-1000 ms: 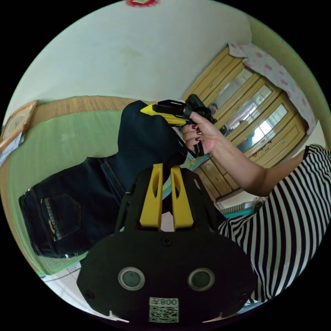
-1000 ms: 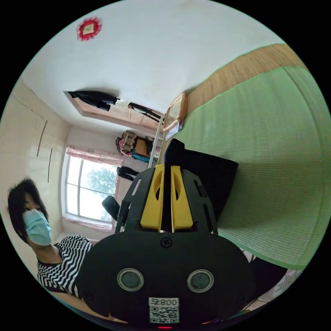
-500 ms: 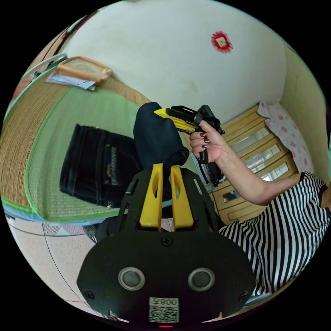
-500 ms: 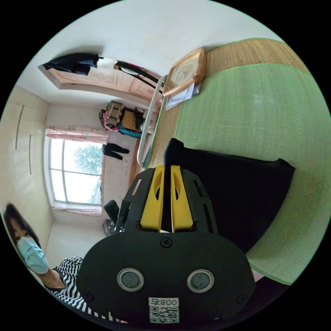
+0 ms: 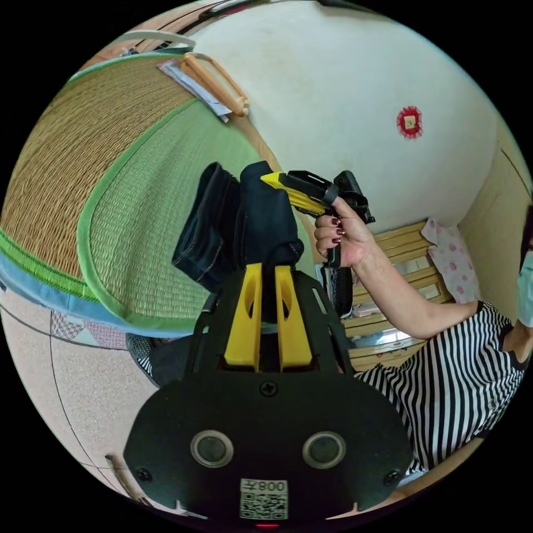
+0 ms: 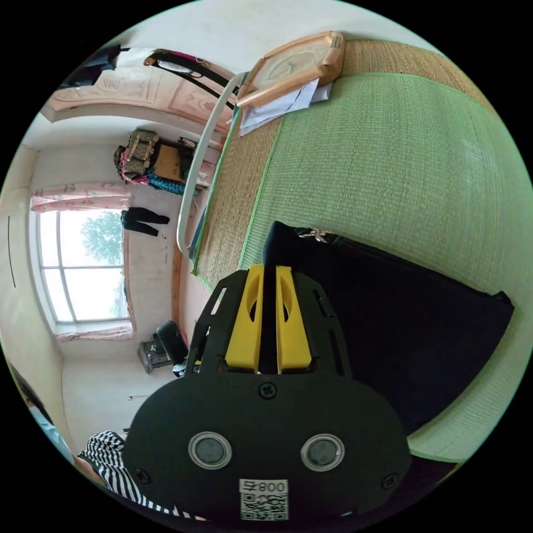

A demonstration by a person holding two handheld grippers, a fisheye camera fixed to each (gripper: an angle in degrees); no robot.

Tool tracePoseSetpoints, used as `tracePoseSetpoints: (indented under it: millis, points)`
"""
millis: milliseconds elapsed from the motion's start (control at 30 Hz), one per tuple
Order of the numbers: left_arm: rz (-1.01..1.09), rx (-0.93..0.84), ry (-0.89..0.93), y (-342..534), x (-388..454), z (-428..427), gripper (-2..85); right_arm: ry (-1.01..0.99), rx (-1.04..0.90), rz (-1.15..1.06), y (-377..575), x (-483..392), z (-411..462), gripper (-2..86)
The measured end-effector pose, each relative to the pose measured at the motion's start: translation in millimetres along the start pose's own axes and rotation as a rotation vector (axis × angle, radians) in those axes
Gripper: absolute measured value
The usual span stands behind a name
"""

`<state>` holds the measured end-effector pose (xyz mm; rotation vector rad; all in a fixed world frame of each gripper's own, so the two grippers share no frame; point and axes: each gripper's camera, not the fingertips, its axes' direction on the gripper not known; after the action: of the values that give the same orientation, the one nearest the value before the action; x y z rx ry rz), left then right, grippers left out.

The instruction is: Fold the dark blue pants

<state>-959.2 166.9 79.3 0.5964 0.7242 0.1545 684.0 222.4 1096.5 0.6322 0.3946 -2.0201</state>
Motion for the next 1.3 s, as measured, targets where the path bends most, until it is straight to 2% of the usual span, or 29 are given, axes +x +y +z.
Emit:
tracePoseSetpoints:
  millis: [200, 333, 467, 600, 833, 1000, 1167, 1300]
  points:
    - [-0.109, 0.045, 0.015, 12.2, -33.3, -40.2, 2.4, -0.059, -0.038, -0.007, 3.7, 39.8, 54.1, 6.5]
    - [-0.140, 0.095, -0.028, 23.4, -34.0, -69.9, 1.0, -0.109, -0.015, -0.068, 24.6, 54.1, 61.0, 2.1]
    - [-0.058, 0.168, -0.059, 28.2, -4.8, -90.4, 0.3, -0.065, 0.024, -0.079, 40.7, 70.7, 68.2, 0.6]
    - [0.039, 0.158, -0.116, 17.9, 25.3, -86.4, 0.2, -0.040, 0.010, -0.095, 39.8, 79.4, 98.1, 0.1]
    - [0.115, 0.009, -0.475, -7.2, 44.3, -51.8, 0.1, 0.245, -0.074, -0.247, 34.7, 54.8, 175.6, 0.0]
    - [0.101, 0.019, -0.495, 0.3, 49.9, -43.1, 0.1, 0.394, -0.112, -0.400, 49.7, 42.1, 215.3, 0.1]
    - [0.148, 0.010, -0.560, 7.9, 68.4, -28.5, 0.1, 0.506, -0.064, -0.527, 81.3, 33.0, 236.8, 0.1]
    - [0.116, 0.007, -0.492, 8.5, 76.4, -29.6, 0.1, 0.530, -0.108, -0.565, 90.3, 19.1, 235.4, 0.1]
